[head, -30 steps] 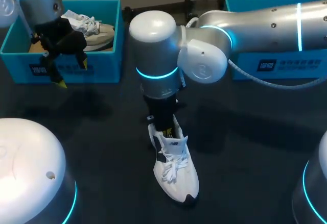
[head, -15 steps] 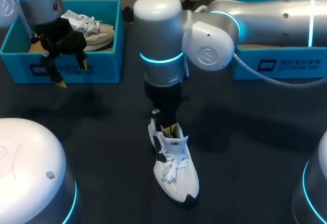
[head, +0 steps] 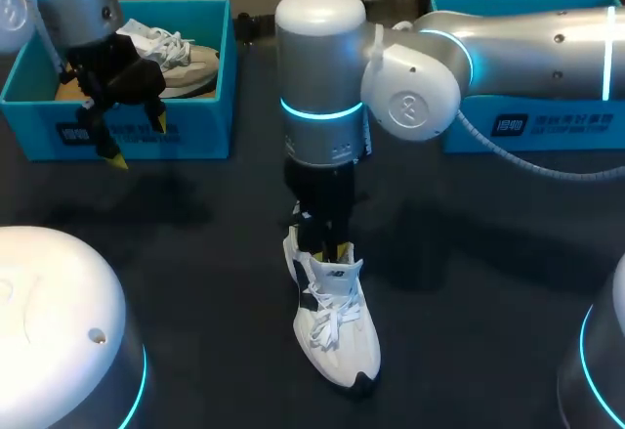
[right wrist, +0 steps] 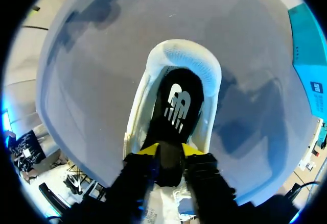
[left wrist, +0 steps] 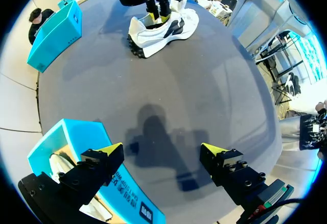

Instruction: Take the shoe out of the shoebox, open the shoe tongue, remove and reinsert the insole, then place the shoe into the shoebox

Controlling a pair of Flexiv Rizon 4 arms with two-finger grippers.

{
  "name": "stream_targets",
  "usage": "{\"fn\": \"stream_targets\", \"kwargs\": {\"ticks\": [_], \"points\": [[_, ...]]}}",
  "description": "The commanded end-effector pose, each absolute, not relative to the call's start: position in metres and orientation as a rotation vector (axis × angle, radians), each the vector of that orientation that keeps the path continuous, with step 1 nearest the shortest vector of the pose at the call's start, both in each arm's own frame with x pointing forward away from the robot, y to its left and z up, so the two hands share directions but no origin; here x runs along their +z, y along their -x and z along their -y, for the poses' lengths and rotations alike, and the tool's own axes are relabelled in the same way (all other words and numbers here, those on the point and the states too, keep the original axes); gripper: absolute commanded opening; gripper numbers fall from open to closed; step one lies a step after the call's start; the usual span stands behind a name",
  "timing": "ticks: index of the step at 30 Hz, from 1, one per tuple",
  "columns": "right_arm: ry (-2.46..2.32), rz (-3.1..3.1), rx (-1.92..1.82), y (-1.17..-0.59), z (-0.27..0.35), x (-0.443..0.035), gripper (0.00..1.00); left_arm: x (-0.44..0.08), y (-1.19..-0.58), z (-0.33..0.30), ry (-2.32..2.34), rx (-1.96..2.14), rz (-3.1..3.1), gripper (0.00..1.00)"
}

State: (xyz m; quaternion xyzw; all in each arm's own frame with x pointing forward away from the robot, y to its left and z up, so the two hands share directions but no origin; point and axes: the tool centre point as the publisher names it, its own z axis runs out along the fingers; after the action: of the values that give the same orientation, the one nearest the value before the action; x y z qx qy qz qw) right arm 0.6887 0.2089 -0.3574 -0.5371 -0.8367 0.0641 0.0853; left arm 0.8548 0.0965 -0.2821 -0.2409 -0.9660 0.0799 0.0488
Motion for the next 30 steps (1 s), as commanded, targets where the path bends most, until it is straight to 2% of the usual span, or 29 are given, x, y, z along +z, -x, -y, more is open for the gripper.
{"fn": "stream_targets", "kwargs": {"ticks": [1,30], "points": [[1.619,2.507,0.227,-0.685,-0.221,-0.356,1.00,-0.282,-0.854,-0.097,0.736,0.243,2.945,1.00],[1.763,2.449,0.214,-0.663,-0.208,-0.336,1.00,-0.282,-0.854,-0.097,0.736,0.243,2.945,1.00]]}}
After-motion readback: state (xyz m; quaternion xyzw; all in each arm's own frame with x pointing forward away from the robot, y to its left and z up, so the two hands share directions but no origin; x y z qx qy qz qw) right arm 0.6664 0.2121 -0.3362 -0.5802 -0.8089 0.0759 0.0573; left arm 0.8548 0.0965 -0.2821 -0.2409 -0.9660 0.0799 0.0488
